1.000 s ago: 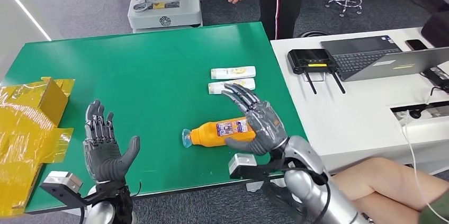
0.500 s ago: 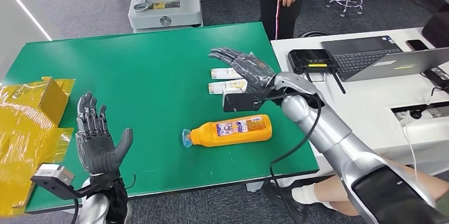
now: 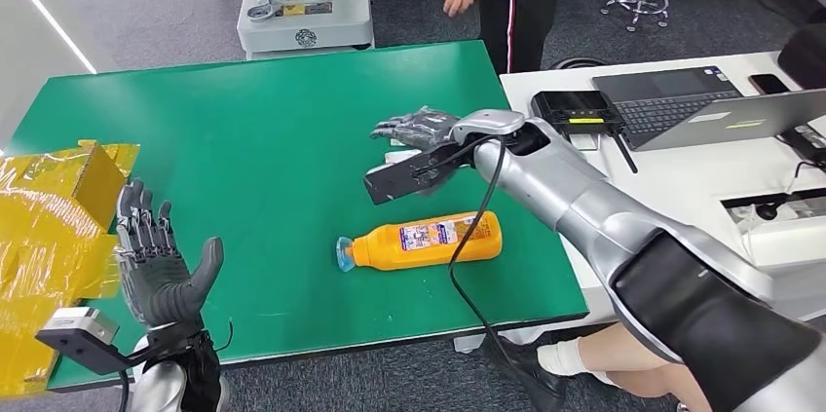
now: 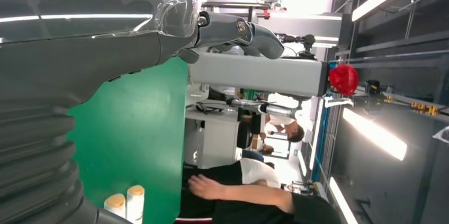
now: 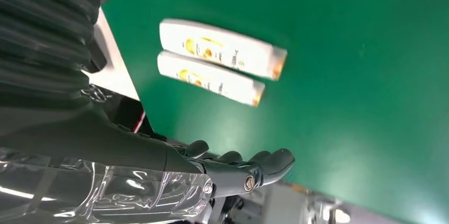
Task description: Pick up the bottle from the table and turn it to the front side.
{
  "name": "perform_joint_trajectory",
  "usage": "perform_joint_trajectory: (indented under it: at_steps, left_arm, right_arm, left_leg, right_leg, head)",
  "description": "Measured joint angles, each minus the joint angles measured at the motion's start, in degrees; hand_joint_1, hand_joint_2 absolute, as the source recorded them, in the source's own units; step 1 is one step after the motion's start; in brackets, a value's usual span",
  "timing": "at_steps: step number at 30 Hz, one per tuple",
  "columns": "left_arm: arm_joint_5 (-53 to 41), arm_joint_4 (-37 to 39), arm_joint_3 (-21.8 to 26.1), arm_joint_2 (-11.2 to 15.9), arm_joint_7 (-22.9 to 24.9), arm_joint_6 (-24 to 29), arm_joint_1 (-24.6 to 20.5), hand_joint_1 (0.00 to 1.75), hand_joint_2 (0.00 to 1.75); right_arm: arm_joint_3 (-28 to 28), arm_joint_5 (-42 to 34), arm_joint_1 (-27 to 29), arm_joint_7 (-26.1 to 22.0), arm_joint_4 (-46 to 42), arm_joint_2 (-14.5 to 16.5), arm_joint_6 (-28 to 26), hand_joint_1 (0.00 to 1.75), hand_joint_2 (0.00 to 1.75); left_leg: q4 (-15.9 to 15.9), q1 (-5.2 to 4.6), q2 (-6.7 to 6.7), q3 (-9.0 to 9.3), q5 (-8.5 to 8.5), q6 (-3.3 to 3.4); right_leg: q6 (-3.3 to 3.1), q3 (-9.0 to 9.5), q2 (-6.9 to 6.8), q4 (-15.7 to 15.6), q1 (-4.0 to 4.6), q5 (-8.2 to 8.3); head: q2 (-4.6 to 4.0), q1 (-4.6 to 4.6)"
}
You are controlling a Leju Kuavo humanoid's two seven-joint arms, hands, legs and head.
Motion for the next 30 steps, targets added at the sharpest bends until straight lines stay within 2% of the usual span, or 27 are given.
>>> perform_joint_trajectory:
  at_steps: [7, 18, 24, 30]
  left_arm:
    - [0.28, -0.28, 0.78, 0.00, 0.00, 0.67, 0.19, 0.00, 1.75]
    - [1.47, -0.39, 1.09, 0.00, 0.00, 1.03, 0.26, 0.00, 1.75]
    - [1.95, -0.39, 2.27, 0.00, 0.00, 1.52, 0.68, 0.00, 1.75]
    - [2.11, -0.39, 2.83, 0.00, 0.00, 2.30, 0.80, 0.00, 1.75]
  right_arm:
    - [5.53, -1.87, -1.69, 0.43, 2.15, 0.38, 5.10, 0.00, 1.75]
    - [10.08, -4.80, -1.76, 0.91, 2.82, -0.14, 4.99, 0.00, 1.75]
    - [12.86, -10.68, -1.48, 2.74, -0.72, -4.81, 2.81, 0.00, 1.75]
    - [15.86, -11.91, 0.71, 6.38, -6.15, -10.62, -0.51, 0.00, 1.75]
  left_leg:
    - [0.03, -0.01, 0.00, 0.00, 0.01, 0.01]
    - [0.04, 0.00, 0.00, 0.01, 0.01, 0.02]
    - [0.06, 0.00, -0.14, 0.00, 0.01, 0.03]
    - [0.12, -0.03, -0.14, -0.01, -0.01, 0.06]
  right_leg:
    - [0.00, 0.01, 0.00, -0.01, -0.01, 0.01]
    - [0.00, -0.01, -0.01, -0.01, 0.00, 0.01]
    - [0.02, 0.01, -0.15, -0.02, -0.01, -0.01]
    - [0.04, 0.03, -0.15, -0.04, -0.05, -0.01]
  head:
    - [0.00, -0.01]
    - [0.00, -0.01]
    - [0.00, 0.00]
    - [0.00, 0.01]
